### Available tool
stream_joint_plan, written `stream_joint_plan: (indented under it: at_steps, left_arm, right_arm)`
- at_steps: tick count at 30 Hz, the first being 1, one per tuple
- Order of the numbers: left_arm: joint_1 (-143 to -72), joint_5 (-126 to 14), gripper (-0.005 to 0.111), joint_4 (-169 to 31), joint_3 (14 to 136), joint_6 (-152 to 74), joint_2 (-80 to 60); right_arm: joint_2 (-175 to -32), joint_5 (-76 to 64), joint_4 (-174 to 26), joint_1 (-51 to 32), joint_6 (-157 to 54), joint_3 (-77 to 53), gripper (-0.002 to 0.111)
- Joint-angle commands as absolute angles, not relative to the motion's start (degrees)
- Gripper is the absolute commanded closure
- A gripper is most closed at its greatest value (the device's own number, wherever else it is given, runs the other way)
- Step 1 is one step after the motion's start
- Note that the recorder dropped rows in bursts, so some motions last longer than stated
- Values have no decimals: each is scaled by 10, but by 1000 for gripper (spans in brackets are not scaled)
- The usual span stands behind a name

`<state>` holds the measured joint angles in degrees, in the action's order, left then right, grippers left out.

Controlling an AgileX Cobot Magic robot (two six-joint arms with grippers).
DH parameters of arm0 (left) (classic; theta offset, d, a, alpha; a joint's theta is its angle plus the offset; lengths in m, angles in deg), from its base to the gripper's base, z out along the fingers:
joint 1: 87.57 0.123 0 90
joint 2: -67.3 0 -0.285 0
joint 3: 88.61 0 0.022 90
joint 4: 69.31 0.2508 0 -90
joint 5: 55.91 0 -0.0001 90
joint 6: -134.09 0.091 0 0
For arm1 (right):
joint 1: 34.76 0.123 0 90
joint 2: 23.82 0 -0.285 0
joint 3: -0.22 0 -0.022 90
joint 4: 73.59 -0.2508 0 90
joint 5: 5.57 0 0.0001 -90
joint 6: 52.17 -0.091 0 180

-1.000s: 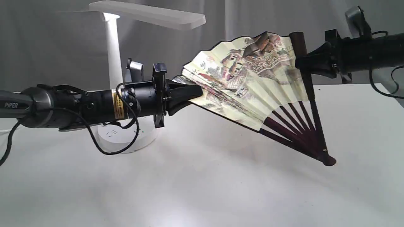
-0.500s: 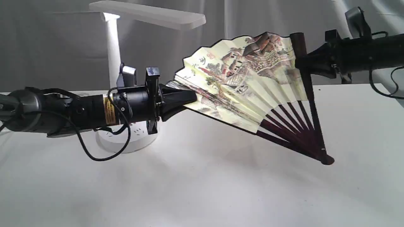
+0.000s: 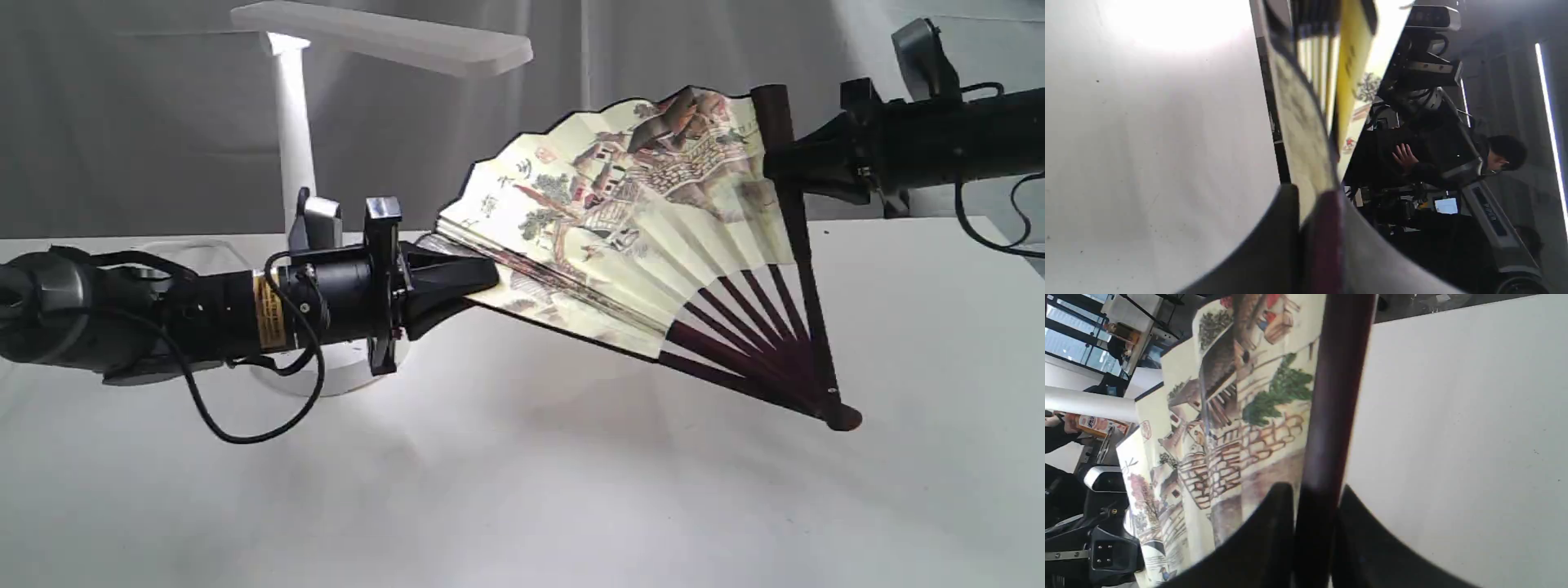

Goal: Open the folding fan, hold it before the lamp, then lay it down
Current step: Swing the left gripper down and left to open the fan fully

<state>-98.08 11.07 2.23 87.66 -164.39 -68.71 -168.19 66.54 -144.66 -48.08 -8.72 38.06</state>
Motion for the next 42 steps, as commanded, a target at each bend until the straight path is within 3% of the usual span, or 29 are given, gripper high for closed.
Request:
stream_joint_plan:
  at_steps: [1,42]
  left_arm:
    - [-980,141,107,62,867,-1629,-678]
    - [-980,141,107,62,729,-1566,-564]
  right_arm:
    - [-1680,641,-1445,-489,-64,381,108]
    - [-1680,636,-1450,-496,-64,381,108]
